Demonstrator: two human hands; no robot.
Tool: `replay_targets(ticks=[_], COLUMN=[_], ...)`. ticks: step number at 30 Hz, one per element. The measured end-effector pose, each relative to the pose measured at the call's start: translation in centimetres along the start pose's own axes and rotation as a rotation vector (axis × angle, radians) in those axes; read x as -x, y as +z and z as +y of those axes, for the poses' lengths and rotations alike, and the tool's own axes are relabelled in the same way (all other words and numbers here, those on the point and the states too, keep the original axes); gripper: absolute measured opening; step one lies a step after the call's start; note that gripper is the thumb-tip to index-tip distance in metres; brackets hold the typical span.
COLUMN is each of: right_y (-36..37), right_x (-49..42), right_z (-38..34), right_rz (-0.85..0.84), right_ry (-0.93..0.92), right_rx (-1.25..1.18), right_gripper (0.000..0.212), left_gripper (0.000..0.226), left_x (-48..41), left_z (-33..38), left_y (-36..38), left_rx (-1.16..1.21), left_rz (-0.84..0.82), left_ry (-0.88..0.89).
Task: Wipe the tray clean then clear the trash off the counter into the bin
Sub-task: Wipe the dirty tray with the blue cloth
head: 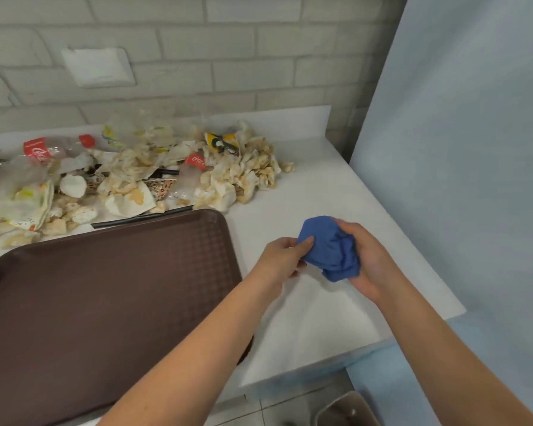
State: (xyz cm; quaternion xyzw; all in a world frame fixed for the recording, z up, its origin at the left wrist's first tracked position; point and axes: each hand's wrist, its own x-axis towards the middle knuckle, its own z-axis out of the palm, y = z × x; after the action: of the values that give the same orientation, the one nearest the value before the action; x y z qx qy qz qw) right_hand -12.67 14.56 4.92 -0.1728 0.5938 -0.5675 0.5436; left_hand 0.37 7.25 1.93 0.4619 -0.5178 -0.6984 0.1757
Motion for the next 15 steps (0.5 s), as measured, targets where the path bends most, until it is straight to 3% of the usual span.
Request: replay_targets(ticks=[3, 6, 9, 13, 15], right_y=[-2.7, -5.0, -7.2, -9.2, -9.9], right_x=[-2.1, -3.9, -5.0, -6.1, -6.8], right_z=[-1.2, -2.6, -3.5, -4.5, -4.8], right_rz=[-0.014, 0.045, 0.021, -0.038, -0.068], right_ry=[0.033, -0.057, -0.126, -0.176, -0.117], right_rx=[-0.001, 0.171, 0.193, 0.222, 0.118], right_gripper=[0.044, 0.041, 0.028, 0.032, 0.052], left_gripper=[0.021, 0.013, 0.014, 0.004, 0.004], left_x=[-2.1, -4.0, -5.5, -6.7, -7.0], left_z=[1.4, 3.2, 5.2, 8.2, 9.7], left_y=[2.3, 3.9, 5.2, 7.4, 8.4], left_rx=[0.049, 0.148, 0.151, 0.181, 0.155], left_rz=[0.027, 0.067, 0.084, 0.02, 0.005], left_ry=[-0.004, 0.029, 0.096, 0.152, 0.186])
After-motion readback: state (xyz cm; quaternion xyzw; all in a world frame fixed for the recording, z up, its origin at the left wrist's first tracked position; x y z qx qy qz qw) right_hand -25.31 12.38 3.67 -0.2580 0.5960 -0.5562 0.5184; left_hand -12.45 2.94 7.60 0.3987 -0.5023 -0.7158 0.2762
